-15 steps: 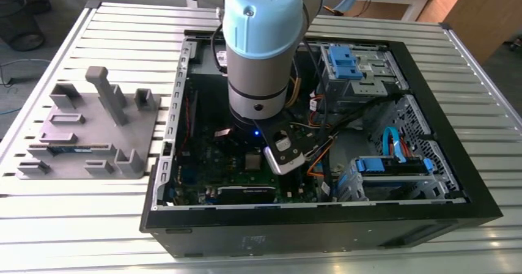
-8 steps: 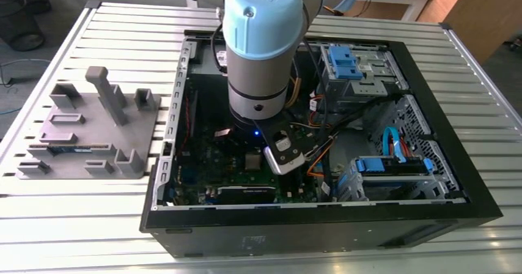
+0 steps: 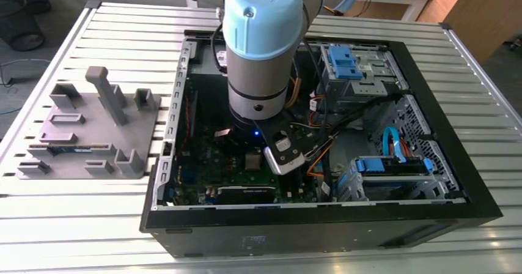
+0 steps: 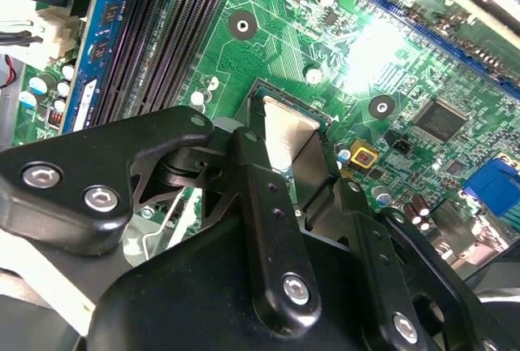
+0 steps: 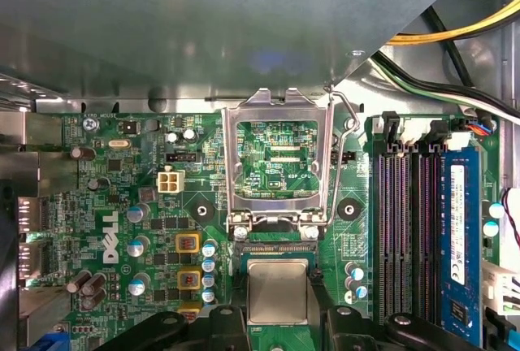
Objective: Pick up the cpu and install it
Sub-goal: 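Place the cpu into insertion slot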
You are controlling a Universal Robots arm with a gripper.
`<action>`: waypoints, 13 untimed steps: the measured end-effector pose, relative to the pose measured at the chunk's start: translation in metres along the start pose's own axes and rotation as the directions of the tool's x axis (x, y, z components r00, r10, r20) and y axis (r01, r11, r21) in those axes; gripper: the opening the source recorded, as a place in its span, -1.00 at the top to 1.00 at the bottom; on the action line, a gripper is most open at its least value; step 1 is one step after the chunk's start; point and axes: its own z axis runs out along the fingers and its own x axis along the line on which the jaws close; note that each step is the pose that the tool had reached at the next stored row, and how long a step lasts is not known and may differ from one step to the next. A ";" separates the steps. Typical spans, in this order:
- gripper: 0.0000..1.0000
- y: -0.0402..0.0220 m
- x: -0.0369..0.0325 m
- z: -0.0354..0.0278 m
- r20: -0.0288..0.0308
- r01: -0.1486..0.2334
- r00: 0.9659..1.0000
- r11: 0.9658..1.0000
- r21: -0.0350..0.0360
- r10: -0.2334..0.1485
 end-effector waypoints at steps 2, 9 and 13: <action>0.23 0.0000 0.0000 0.0001 0.000 0.000 1.000 1.000 0.000 0.000; 0.21 0.0001 -0.0001 0.0005 0.000 0.000 1.000 1.000 -0.001 0.000; 0.09 0.0000 0.0000 0.0000 0.000 0.000 1.000 1.000 0.000 0.000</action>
